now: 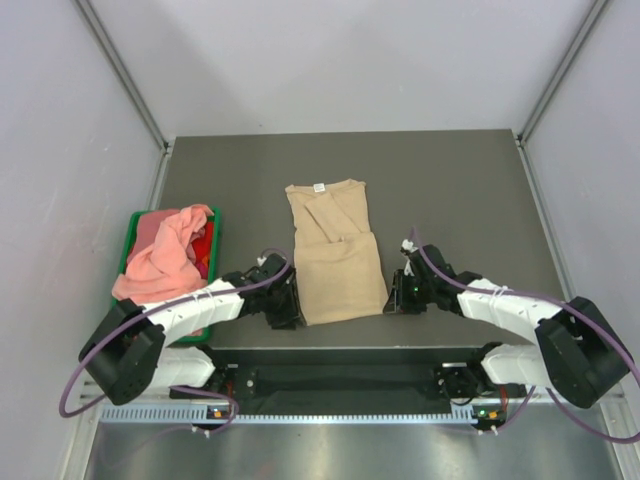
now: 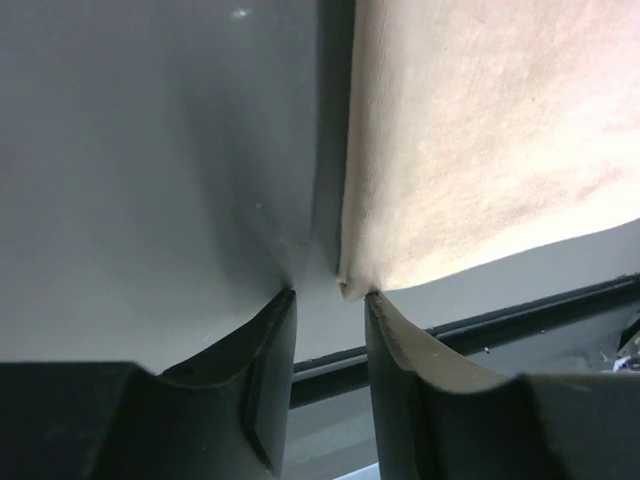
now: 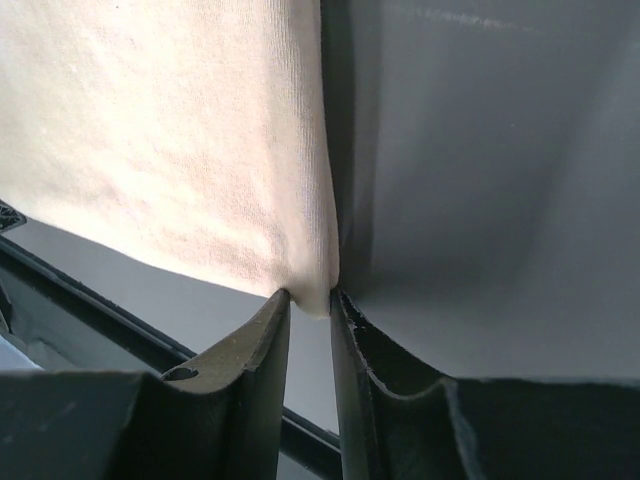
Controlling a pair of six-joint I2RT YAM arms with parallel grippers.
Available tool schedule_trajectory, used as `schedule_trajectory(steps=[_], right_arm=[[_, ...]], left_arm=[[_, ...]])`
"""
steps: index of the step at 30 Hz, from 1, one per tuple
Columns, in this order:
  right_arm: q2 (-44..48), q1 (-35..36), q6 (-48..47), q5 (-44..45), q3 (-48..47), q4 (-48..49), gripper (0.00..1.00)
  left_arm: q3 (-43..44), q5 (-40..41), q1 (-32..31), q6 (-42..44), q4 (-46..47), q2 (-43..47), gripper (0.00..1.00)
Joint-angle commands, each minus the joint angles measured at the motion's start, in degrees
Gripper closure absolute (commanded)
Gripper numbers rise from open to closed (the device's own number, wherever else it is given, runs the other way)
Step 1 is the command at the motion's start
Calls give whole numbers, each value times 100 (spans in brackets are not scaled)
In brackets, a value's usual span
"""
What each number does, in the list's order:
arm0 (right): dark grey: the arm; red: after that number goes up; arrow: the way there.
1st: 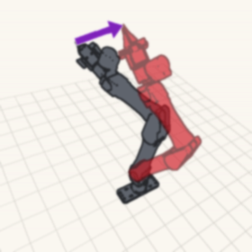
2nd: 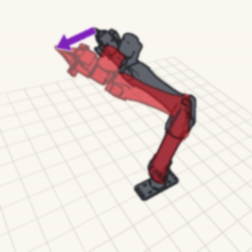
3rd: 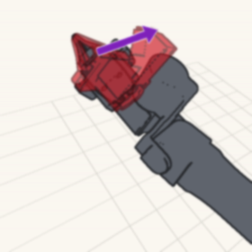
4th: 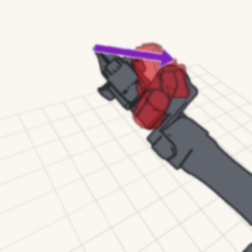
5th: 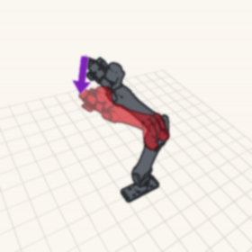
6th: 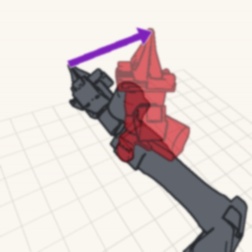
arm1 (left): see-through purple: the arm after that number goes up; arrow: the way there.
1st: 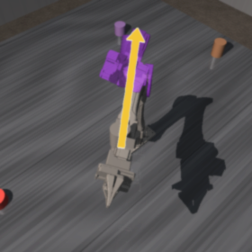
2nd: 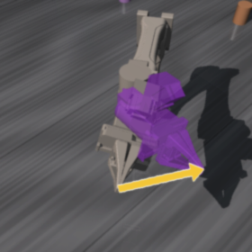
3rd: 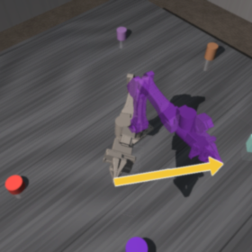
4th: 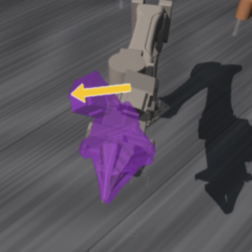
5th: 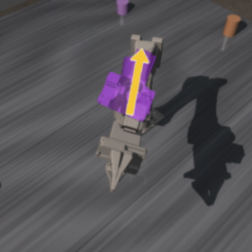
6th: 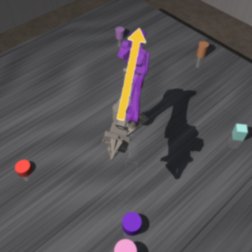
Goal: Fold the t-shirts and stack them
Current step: Fold the tshirt
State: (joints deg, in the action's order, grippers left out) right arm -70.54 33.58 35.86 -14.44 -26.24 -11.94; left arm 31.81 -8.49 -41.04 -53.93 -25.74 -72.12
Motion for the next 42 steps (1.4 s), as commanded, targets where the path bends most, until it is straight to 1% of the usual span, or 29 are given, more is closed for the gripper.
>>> schedule_trajectory(steps=[1,9,11,12,13,14,15,16,20,22,23,26,29,33,38,41,42], right_arm=[[-38,61,-52,336,207,-168,76],[-3,78,9,327,295,-98,77],[23,96,27,327,304,-80,81],[58,104,53,336,321,-80,86],[84,113,70,345,321,-63,89],[111,122,88,354,321,-71,91],[172,122,123,363,339,-71,96],[199,148,141,371,347,-71,99],[444,175,202,406,383,-159,100],[646,210,211,485,374,-316,100],[725,219,229,529,365,-396,100],[1216,254,316,705,348,-721,100],[1603,307,404,811,339,-1037,100],[2123,421,510,846,313,-1371,100],[2703,465,493,1101,102,-1749,100],[2687,456,291,1259,-231,-1881,100],[2634,456,247,1390,-476,-1951,100]], left_arm=[[44,313,8,-249,-20,40,62],[-26,-55,-1,-258,332,-31,70],[-78,-205,-1,-284,585,4,74],[-148,-293,8,-302,674,48,76],[-166,-389,-1,-337,736,49,77],[-175,-416,-1,-346,780,49,87],[-202,-443,-1,-329,876,14,95],[-193,-478,-1,-311,877,-13,100],[-149,-540,8,-267,843,-13,100],[-27,-391,-36,-258,431,162,100],[44,-129,-62,-241,220,224,100],[377,258,-141,-179,-580,513,100],[755,549,-360,-214,-1169,707,100],[949,550,-633,-346,-1294,875,100],[1142,717,-686,-294,-1425,717,100],[1685,1094,-678,-153,-1802,542,100],[1836,1217,-686,-109,-1943,497,100]])
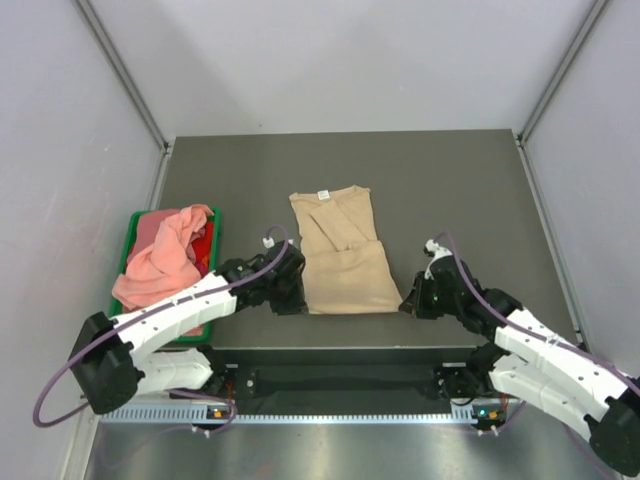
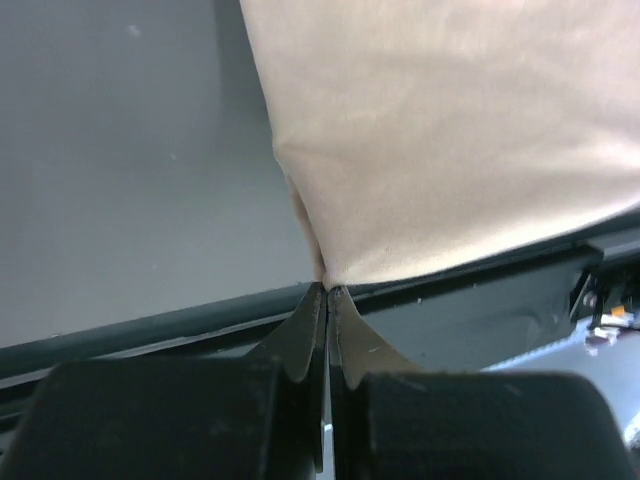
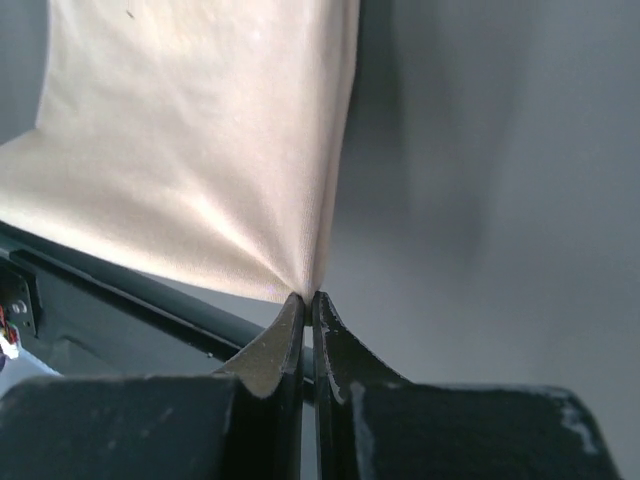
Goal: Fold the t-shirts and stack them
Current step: Fold the tshirt
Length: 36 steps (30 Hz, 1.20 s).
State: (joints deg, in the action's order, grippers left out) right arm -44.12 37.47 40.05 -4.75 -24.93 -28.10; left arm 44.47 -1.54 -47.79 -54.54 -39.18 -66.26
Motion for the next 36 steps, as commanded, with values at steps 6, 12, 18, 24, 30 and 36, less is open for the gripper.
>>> schedule_trajectory(steps=[6,12,18,24,30,36], right_arm=[[-1088,-38,-867,633,-1889,-372,100],[-2582,-416,-1543,546,-3411,-381,100],[-4278,-1040,-2071,-7,-5248,-599,100],[-5817,-1514,-2370,-640,-6839,-794,100],[-6969,-1664,-2529,-1009,-8097,-785,100],[-7699,-1796,-2573,-1159,-8792,-583,100]], left_arm=[[2003,1270,278,488,-1012,-624,100],[3058,1043,1165,1208,-1004,-1529,100],[4051,446,2071,1780,-478,-2531,100],[5378,268,2476,2307,-389,-3919,100],[6284,180,2836,2334,-205,-4939,100],[6750,-13,3039,2264,50,-5503,100]])
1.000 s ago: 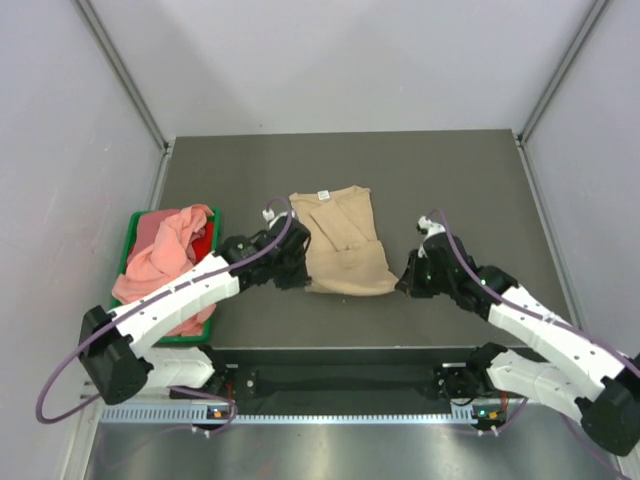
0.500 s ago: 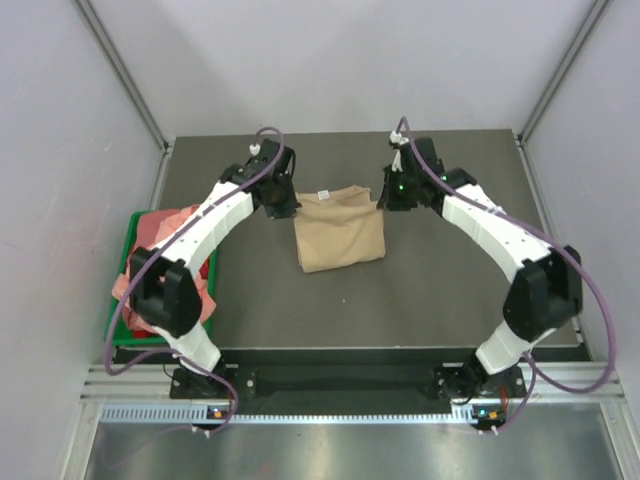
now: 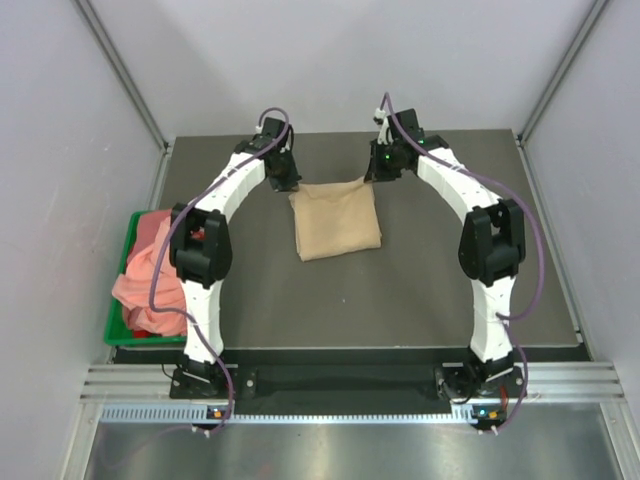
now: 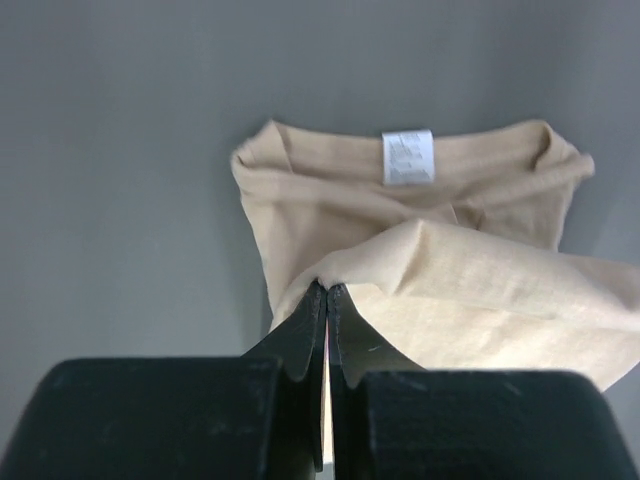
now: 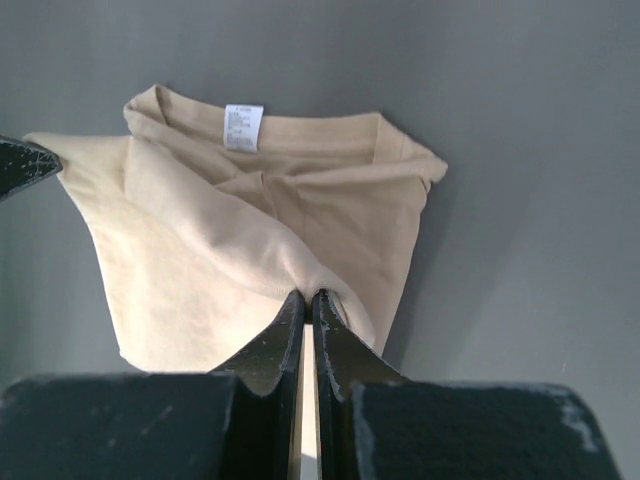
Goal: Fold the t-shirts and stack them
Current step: Fold the tshirt
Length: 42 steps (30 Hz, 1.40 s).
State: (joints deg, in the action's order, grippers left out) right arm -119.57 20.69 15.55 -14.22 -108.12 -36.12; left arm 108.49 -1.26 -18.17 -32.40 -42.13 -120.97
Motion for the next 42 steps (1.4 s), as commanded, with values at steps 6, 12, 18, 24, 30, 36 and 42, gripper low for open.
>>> schedule_trajectory(steps=[6,12,18,24,30,36,42], right_arm=[[-646,-240,-149,-309,-781,421,97],[-980,-302,-96,-424,-834,860,93],[-1464,-364,-131,-634,-1361,1107,76],[-1009,-469,-26,-390,-1187,808,60],[336,-373,53,-528,456,975,68],[1111,-22,369,-1345,1845,1555,87],[963,-38,344,-1733,3111,2275,89]], left_arm=[[331,-6,253,-47,697,-269,100],[480,-42,376,-12,873,-647,100],[647,73,499,-3,944,-928,100],[1201,354,525,391,443,-1175,79],[719,-285,490,612,862,-517,77],[-161,-1244,402,577,1426,-164,78],[-398,-1404,393,630,1673,-506,77]])
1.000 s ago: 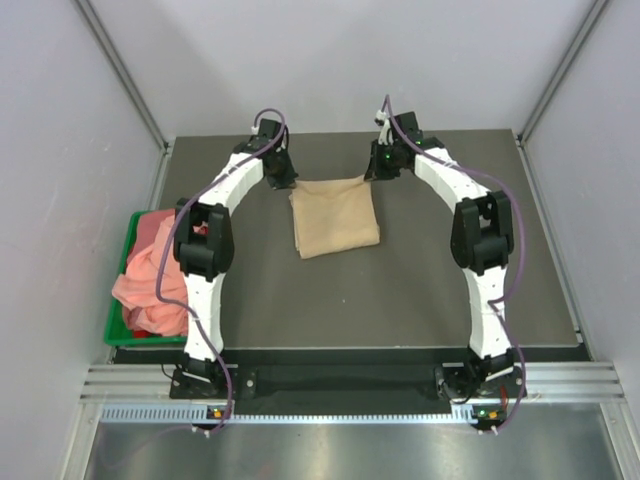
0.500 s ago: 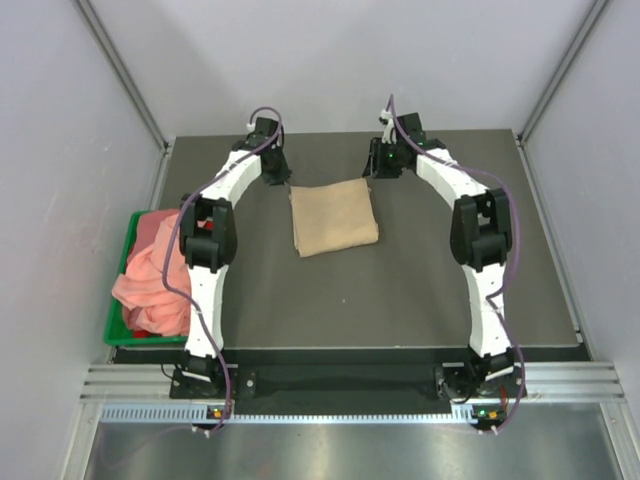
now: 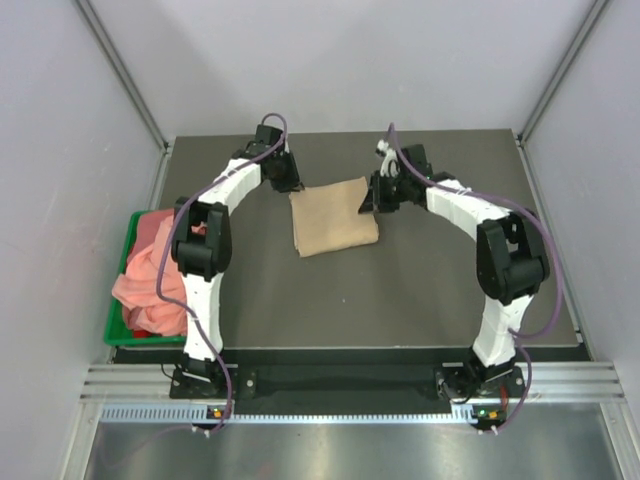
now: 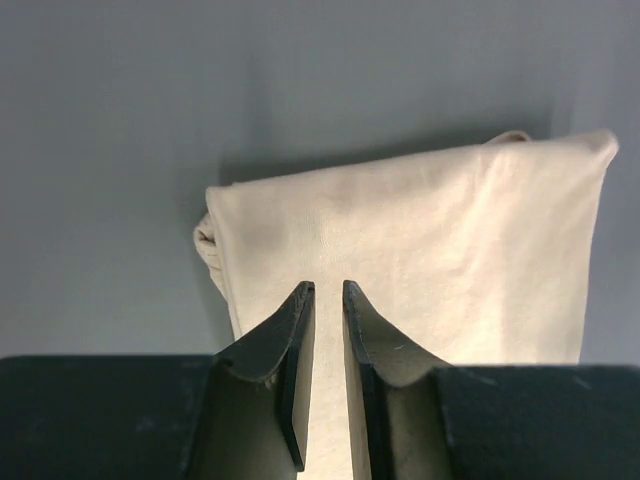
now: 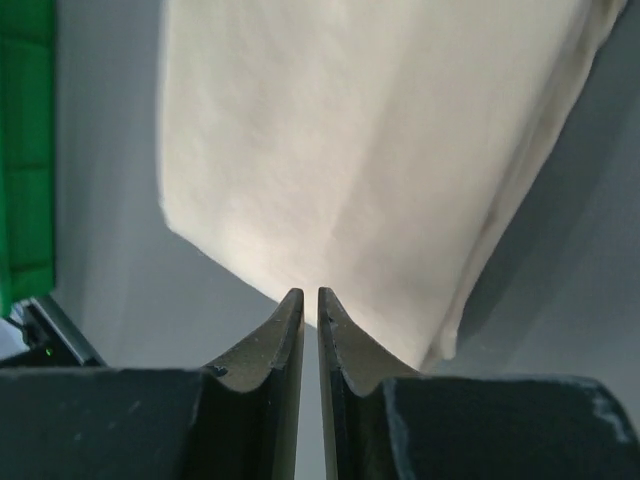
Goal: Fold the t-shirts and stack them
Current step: Fold the tshirt
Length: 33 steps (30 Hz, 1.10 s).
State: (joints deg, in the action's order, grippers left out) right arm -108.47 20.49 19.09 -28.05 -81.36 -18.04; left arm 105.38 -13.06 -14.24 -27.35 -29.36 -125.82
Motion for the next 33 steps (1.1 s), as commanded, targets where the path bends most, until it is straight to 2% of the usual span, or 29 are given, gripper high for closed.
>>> schedule_trajectory(steps=[1,7,14,18,21,22,27,33], right_arm=[[-340,-36,-106,-350,541,503,89],[-860,-256,-371,-174,236,372,89],[-360,-212,-266,-393,191,248,86],[-333,-159,-152,-561,165,293,86],[-570,-177,-335,-447,-334,83,86],[-788,-194,-371,-464,-763,-14,86],[-1553,-300,-345,-578,-1724,-279,86],[-2379,-440,-179,-614,-2980,-340,87]], left_arm=[[-45,-154,0,151,353,-161,78],[228,137,9,239,247,-601,78],[825,383,9,441,-52,-812,78],[966,383,9,450,-219,-603,77],[958,374,0,380,-350,-252,77],[932,366,0,336,-438,-146,77],[-24,-363,-17,-15,-167,706,76],[-991,-935,-227,-191,27,1165,76]])
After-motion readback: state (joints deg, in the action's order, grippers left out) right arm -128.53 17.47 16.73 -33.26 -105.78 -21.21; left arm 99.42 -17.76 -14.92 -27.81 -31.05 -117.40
